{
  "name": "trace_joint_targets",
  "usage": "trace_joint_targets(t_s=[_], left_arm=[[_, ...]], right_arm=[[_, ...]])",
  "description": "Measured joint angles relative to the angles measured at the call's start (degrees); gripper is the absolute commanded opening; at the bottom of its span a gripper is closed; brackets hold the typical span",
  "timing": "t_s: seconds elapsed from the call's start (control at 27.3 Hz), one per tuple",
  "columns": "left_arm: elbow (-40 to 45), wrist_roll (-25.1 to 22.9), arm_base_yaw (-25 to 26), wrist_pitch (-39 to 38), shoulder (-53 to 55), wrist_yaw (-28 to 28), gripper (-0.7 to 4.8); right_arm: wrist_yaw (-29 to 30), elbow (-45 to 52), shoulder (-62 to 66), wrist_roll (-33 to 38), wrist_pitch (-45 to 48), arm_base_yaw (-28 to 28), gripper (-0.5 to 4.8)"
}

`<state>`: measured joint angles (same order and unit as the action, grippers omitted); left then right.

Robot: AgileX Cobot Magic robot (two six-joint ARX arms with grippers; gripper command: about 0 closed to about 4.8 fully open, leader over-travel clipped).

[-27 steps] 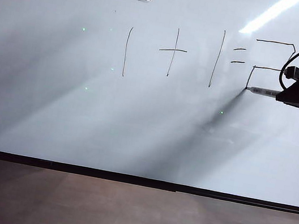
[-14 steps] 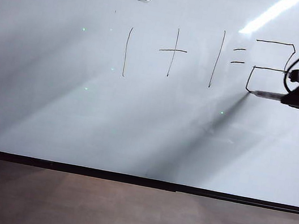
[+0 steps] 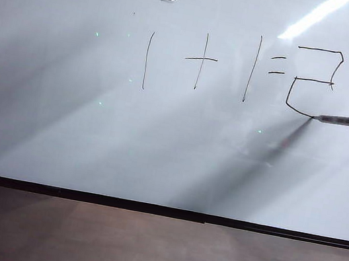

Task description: Reach to the right to find the marker pen, pick it up, and write the answer to the math problem on the whiteboard.

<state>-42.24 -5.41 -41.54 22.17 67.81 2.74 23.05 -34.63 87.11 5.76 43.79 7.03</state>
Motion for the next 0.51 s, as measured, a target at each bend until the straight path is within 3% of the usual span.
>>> trace_joint_targets(t_s=[0.51], left_arm=[[0.0, 0.0, 0.0, -0.07, 0.0, 0.0, 0.27]], right_arm=[[1.2, 0.0, -1.11, -0.02, -0.81, 5.49, -0.05]])
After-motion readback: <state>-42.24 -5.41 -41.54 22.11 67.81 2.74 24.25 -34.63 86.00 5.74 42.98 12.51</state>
